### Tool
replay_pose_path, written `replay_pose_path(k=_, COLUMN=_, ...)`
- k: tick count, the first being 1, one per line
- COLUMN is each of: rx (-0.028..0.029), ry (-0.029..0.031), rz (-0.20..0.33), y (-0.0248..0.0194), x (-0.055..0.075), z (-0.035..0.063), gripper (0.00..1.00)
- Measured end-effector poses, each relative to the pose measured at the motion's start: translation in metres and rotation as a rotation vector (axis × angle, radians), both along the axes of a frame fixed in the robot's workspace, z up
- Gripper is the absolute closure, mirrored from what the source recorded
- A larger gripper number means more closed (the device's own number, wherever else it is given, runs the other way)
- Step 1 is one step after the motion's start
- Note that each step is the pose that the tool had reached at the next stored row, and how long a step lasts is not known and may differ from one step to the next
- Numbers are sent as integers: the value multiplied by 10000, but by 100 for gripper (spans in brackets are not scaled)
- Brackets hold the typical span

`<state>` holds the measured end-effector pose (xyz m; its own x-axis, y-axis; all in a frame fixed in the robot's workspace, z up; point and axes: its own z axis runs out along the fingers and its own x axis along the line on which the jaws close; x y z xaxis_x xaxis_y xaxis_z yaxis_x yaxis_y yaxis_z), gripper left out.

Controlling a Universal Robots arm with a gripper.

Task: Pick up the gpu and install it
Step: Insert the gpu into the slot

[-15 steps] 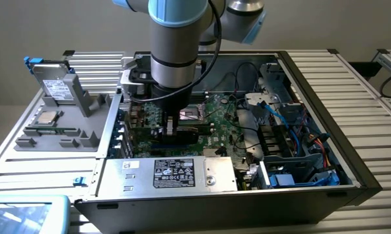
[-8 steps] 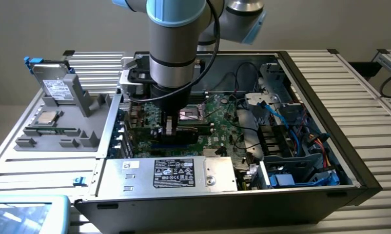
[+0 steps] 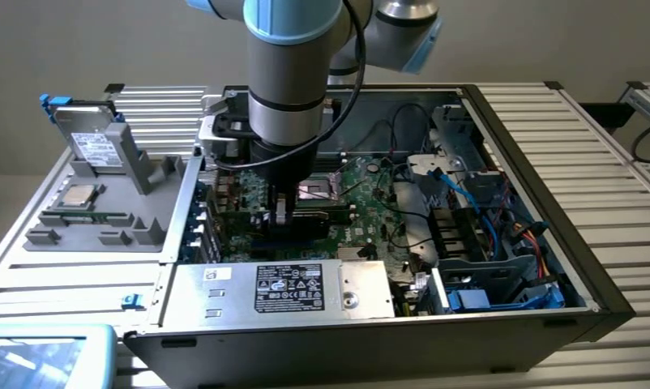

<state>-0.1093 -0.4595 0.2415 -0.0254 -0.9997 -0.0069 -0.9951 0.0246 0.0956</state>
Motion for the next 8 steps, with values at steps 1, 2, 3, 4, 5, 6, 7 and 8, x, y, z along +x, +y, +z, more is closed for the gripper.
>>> replay_pose_path(k=1, rx=0, ry=0, rz=0, y=0, x=0, z=0, gripper=71)
replay_pose_path(k=2, rx=0, ry=0, rz=0, y=0, x=0, z=0, gripper=71)
replay_pose_path(k=3, rx=0, ry=0, rz=0, y=0, x=0, z=0, gripper=71)
replay_pose_path(k=4, rx=0, ry=0, rz=0, y=0, x=0, z=0, gripper=71)
replay_pose_path(k=5, rx=0, ry=1, rz=1, y=0, x=0, z=0, gripper=71)
replay_pose_path(k=6, rx=-4, ry=1, rz=0, y=0, x=0, z=-1, gripper=71)
replay_pose_path(k=7, rx=-4, ry=0, rz=1, y=0, x=0, z=-2, gripper=71)
replay_pose_path(k=8, rx=-4, ry=0, rz=1, y=0, x=0, z=-3, gripper=71)
